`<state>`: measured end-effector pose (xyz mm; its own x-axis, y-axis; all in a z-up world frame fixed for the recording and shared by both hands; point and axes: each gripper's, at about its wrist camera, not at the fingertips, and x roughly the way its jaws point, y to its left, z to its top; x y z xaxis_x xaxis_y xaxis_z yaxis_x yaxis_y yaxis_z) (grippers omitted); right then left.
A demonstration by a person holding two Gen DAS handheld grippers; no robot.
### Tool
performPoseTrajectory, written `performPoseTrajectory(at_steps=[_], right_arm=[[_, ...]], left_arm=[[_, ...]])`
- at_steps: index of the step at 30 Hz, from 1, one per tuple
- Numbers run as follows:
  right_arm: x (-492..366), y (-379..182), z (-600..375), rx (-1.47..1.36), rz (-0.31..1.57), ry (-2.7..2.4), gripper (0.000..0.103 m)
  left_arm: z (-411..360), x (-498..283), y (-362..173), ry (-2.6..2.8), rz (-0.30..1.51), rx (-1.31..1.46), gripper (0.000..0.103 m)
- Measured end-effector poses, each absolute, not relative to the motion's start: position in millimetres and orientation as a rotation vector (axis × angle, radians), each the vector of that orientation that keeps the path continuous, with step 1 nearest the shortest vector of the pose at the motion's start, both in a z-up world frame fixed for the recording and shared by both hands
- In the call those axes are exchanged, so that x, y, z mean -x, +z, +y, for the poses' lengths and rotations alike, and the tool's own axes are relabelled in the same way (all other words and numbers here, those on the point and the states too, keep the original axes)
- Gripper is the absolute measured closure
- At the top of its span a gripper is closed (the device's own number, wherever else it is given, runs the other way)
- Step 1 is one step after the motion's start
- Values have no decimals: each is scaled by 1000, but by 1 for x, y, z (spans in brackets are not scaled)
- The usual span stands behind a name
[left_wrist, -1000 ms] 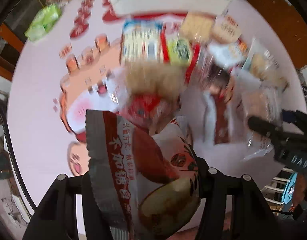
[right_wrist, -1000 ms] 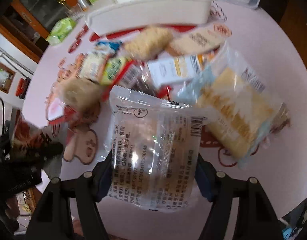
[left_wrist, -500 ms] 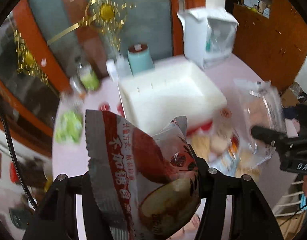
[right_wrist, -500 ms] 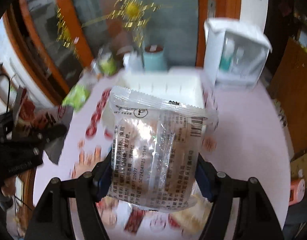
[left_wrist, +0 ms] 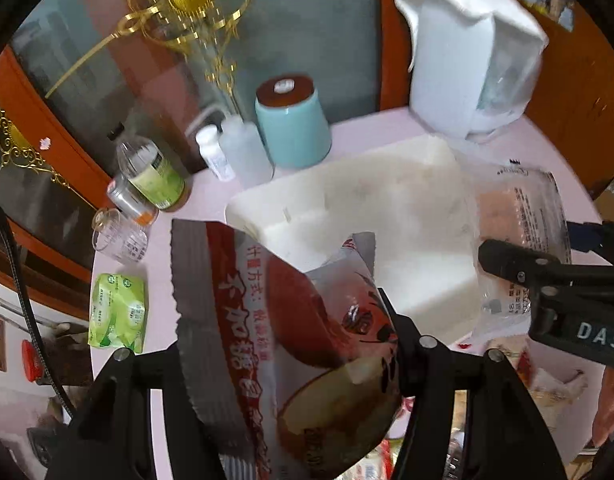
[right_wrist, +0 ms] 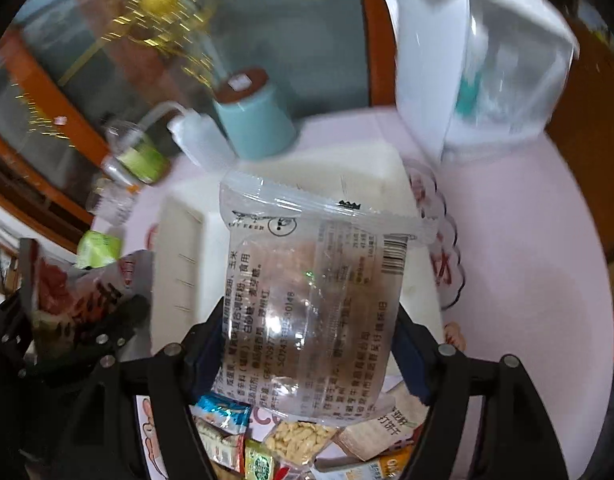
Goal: Organize snacks
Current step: 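Carry both packets into the white tray and open both tools to release them, then withdraw both tools from the tray back toward the snack pile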
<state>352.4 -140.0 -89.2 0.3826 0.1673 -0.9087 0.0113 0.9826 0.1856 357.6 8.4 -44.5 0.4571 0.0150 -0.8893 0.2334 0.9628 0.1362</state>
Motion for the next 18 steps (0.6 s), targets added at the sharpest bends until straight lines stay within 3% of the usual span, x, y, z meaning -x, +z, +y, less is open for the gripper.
performPoseTrajectory(at_steps=[2,4,5,7,11,13,18], right_arm=[[-361,-111,-144,-195,1207,86,26],[-363,-120,-145,-176,1186,53,20],[-363,-120,-145,-169,1164,48,17],[-363,-118,-144,-144,1118,41,0],[-365,-110,-142,-83,1070,31,0],[-363,-107,-141,-62,1063,37,0],[-354,-106,-142,-50,1075,64,0]], left_arm=[[6,-362,-61,-125,1120,-257,34],[5,-369,-76,-130,1151,-238,17],[5,-371,-82,-139,1166,-228,15],[4,-375,-90,-157,1190,-205,15],[7,-377,-98,-173,1198,-172,12],[9,-376,-101,-167,1191,-167,4],[16,-367,-95,-149,1170,-156,4]])
